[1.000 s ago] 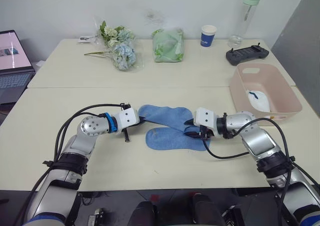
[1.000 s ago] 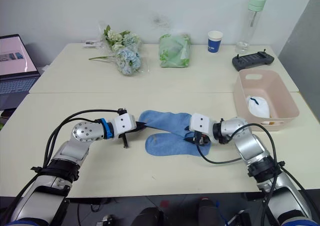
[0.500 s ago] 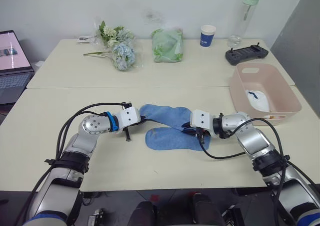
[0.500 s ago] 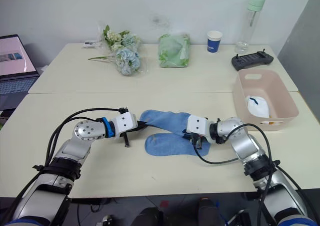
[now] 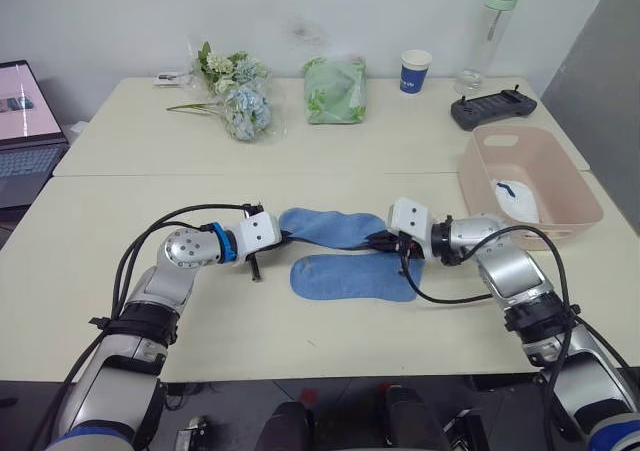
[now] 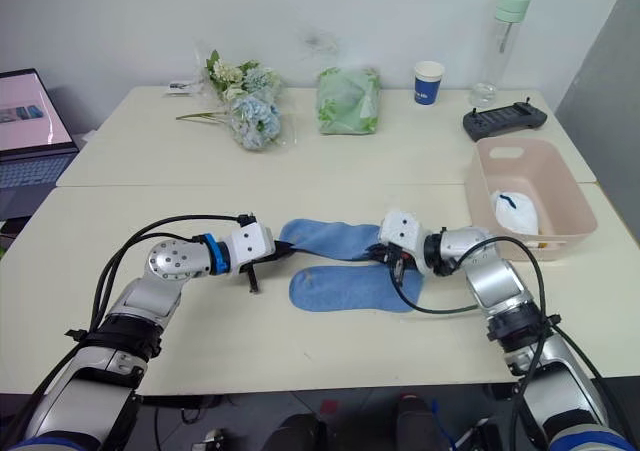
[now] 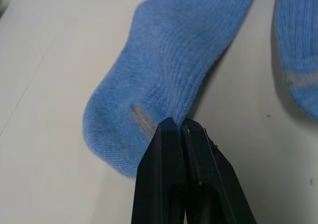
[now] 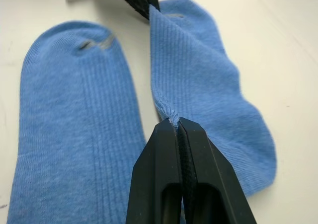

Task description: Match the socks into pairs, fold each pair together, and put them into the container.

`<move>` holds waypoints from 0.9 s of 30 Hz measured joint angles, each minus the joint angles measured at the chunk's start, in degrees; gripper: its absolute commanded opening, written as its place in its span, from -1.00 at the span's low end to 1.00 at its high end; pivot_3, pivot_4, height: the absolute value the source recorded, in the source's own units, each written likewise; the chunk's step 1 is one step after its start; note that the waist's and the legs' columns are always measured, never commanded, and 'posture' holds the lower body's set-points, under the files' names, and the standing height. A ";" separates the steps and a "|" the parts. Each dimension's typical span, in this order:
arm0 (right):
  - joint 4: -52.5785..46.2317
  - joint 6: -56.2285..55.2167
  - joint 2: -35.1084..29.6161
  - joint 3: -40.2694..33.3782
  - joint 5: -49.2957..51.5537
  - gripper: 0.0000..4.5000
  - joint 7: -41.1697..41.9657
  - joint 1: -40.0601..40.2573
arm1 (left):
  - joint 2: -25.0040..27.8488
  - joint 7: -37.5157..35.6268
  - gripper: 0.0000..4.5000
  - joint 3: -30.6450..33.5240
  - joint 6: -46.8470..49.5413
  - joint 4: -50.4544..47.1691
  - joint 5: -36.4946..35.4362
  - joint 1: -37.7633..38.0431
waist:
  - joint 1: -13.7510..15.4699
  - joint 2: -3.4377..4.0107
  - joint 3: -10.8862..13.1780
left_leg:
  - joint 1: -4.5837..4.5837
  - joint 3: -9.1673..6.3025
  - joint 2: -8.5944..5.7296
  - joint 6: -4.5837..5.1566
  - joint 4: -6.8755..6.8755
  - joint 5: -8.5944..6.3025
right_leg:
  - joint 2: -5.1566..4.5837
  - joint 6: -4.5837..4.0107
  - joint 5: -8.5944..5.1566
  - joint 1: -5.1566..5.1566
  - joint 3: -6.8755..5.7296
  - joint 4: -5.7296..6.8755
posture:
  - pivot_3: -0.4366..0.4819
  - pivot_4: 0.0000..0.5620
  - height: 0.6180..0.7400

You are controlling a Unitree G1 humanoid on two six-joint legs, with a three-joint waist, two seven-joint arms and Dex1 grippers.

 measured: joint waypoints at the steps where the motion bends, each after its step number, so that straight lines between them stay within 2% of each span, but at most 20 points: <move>1: -0.37 0.87 0.03 -0.90 0.67 -0.99 -0.24 -0.23 | 0.09 -0.86 -1.00 0.93 1.36 -2.19 -1.83 0.48 | -0.04 0.00 0.00 | -0.02 -0.03 0.00 0.00 0.00 0.00 | 0.00 0.00 0.00 -0.02 0.00 0.00 | -0.05 -0.47 1.00; 6: -4.45 7.79 -0.52 -5.03 6.16 -0.99 -0.22 -1.57 | 3.43 -5.96 -1.00 2.93 10.28 -15.24 -8.71 5.04 | -0.25 0.00 0.00 | -0.07 -0.33 0.02 0.00 -0.02 0.00 | -0.01 0.00 0.00 -0.06 0.00 -0.01 | -0.05 -0.47 1.00; 10: -9.23 15.98 -2.75 -7.67 11.98 -0.99 1.00 -1.98 | 6.77 -9.37 -1.00 4.19 21.47 -25.20 -15.38 6.94 | -0.38 0.00 0.01 | -0.15 -0.48 0.01 0.02 0.00 -0.01 | 0.00 0.00 0.00 -0.06 -0.07 0.00 | -0.05 -0.47 1.00; 15: -18.58 25.73 -10.12 -8.39 19.34 -0.99 5.85 -1.34 | 13.00 -13.02 -1.00 6.02 37.26 -39.51 -25.45 8.81 | -0.37 0.00 0.01 | -0.20 -0.53 0.01 0.19 -0.01 -0.10 | 0.00 0.01 -0.01 -0.02 -0.11 -0.11 | -0.05 -0.47 1.00; 17: -22.17 29.16 -13.64 -8.68 22.44 -0.99 7.63 0.69 | 16.12 -14.66 -1.00 6.02 43.41 -44.85 -29.45 11.24 | -0.36 0.01 0.01 | -0.17 -0.53 0.01 0.27 -0.01 -0.15 | 0.00 0.02 -0.01 0.00 -0.11 -0.11 | -0.05 -0.47 1.00; 21: -29.68 38.29 -19.38 -10.63 31.20 -0.99 9.81 6.32 | 18.84 -15.07 -1.00 6.65 52.40 -51.13 -35.82 15.59 | 0.02 0.00 0.02 | -0.14 -0.55 0.02 0.31 0.00 -0.17 | 0.01 0.02 -0.01 0.04 -0.13 -0.07 | -0.05 -0.47 1.00; 24: -34.41 42.84 -21.99 -12.78 36.71 -0.99 10.12 10.88 | 21.06 -15.77 -1.00 6.88 54.95 -54.09 -37.76 19.66 | 0.01 0.00 0.02 | -0.06 -0.52 0.05 0.33 -0.03 -0.18 | 0.03 0.01 -0.02 0.10 -0.12 -0.10 | -0.05 -0.47 1.00; 27: -35.23 43.93 -22.38 -12.48 37.91 -0.99 8.45 14.72 | 21.25 -15.74 -1.00 5.40 55.75 -54.30 -37.63 21.28 | 0.24 -0.01 0.02 | -0.05 -0.43 0.01 0.34 0.01 -0.18 | 0.03 0.01 -0.02 0.15 -0.13 -0.09 | -0.05 -0.47 1.00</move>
